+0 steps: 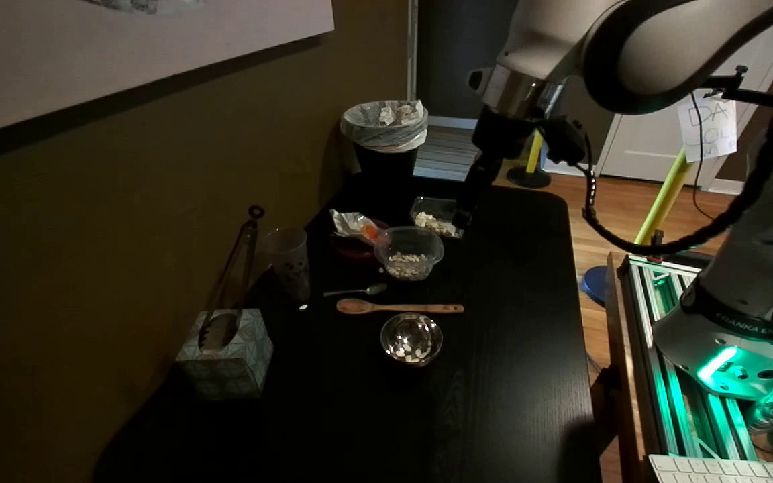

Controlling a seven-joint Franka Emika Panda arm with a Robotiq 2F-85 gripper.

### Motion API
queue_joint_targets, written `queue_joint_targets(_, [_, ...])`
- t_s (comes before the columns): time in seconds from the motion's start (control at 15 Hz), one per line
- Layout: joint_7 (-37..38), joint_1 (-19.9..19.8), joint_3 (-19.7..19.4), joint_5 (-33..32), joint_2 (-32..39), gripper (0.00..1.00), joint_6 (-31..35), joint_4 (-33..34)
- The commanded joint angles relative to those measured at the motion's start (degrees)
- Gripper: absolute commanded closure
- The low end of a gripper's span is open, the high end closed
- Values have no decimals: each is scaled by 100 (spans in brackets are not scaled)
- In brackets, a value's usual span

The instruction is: Put the wooden spoon on top of the clear container on the left.

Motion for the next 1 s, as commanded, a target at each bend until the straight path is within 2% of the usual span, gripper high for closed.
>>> queue_joint_targets(0.0, [-240,165,-192,72,1478,0,280,722])
queue_joint_targets(0.07, [-75,65,-165,-38,685,0,199,271])
queue_joint_targets(0.2, [-92,71,-171,-30,1008,0,230,421])
queue_joint_targets(0.47, [-207,115,-223,52,780,0,331,314])
queue_joint_targets(0.53, [-240,113,-267,109,903,0,446,341])
queue_joint_targets(0.67, [-532,206,-499,531,1527,0,967,438])
queue_joint_targets(0.73, [-852,355,-665,983,2003,0,1487,477])
queue_joint_targets(0.93, [-1972,881,-952,2419,2952,0,2146,875])
